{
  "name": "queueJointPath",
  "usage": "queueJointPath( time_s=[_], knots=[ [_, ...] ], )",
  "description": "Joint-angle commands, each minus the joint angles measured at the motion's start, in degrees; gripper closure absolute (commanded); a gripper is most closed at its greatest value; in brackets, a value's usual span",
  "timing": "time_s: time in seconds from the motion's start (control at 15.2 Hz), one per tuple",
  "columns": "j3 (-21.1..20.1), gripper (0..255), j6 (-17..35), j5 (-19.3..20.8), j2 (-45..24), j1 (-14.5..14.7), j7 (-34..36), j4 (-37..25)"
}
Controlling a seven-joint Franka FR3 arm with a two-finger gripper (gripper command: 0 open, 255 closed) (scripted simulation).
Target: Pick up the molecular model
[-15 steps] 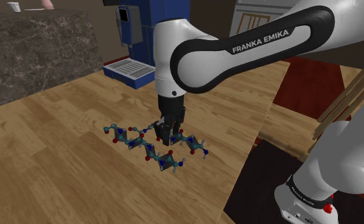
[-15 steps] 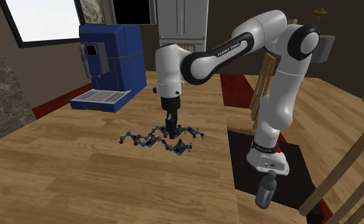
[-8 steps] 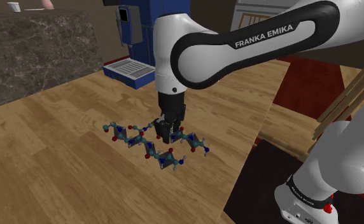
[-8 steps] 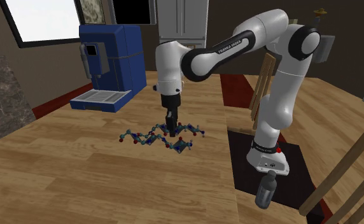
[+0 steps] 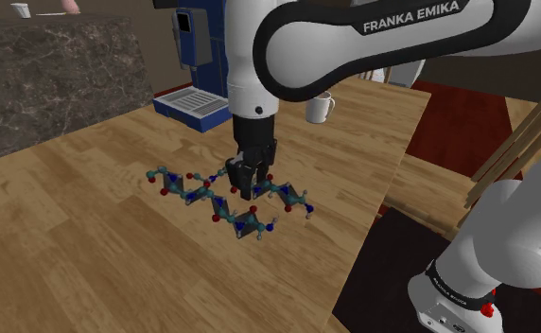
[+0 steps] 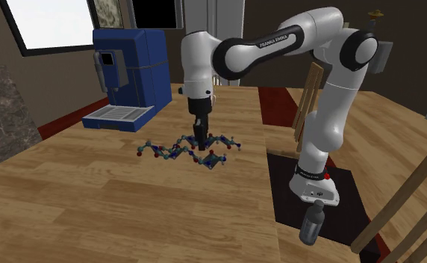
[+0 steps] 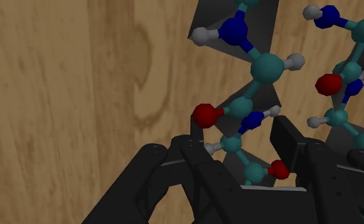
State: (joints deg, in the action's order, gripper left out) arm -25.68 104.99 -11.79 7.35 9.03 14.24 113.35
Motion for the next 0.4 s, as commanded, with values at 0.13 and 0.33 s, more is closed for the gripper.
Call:
queueJointPath(
  time_s=[0.13,0.33],
  knots=[
    [0.22,255,-3.03,0.08,0.24,-0.13,0.25,-2.82],
    [0.26,255,-3.9,0.11,0.27,-0.16,0.36,-3.67]
  ],
)
